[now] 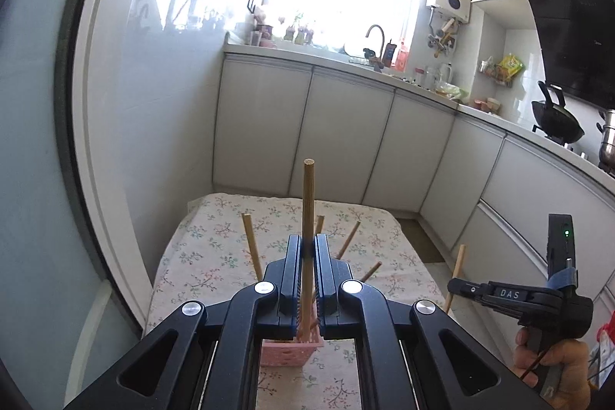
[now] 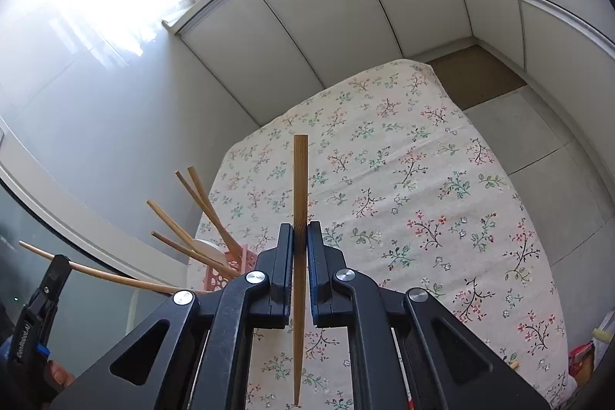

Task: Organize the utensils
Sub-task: 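Lower both chopsticks into the pink basket and open both grippers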

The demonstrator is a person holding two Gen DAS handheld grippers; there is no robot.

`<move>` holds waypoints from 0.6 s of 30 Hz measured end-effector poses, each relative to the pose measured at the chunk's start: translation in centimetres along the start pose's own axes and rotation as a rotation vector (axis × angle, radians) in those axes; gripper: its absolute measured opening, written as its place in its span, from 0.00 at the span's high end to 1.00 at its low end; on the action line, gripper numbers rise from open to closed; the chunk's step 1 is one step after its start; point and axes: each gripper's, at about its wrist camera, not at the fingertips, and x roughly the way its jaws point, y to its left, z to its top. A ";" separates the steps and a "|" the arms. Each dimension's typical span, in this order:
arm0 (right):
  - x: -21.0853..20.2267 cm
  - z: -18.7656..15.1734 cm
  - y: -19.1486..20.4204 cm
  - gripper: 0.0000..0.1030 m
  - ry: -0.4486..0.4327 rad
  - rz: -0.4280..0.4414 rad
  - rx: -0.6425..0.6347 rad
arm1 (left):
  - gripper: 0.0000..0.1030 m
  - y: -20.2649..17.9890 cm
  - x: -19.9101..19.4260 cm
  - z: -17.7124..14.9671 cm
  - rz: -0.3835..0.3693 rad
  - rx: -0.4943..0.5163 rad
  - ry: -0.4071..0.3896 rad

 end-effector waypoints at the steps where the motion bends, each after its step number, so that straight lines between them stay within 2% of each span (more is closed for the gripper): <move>1: 0.1 0.0 0.0 0.93 0.003 0.003 -0.001 | 0.94 0.1 0.2 0.1 0.013 -0.001 0.000; 6: 0.2 -0.1 0.1 0.93 -0.002 0.008 -0.010 | 0.94 0.7 2.3 -0.4 0.052 0.003 0.016; 14: -0.2 -0.3 0.4 0.93 -0.023 0.030 -0.021 | 0.94 2.2 7.4 -1.9 0.093 -0.027 0.158; 18: -0.3 -0.5 0.9 0.93 -0.032 0.055 -0.035 | 0.94 3.1 9.2 -2.8 0.098 -0.035 0.186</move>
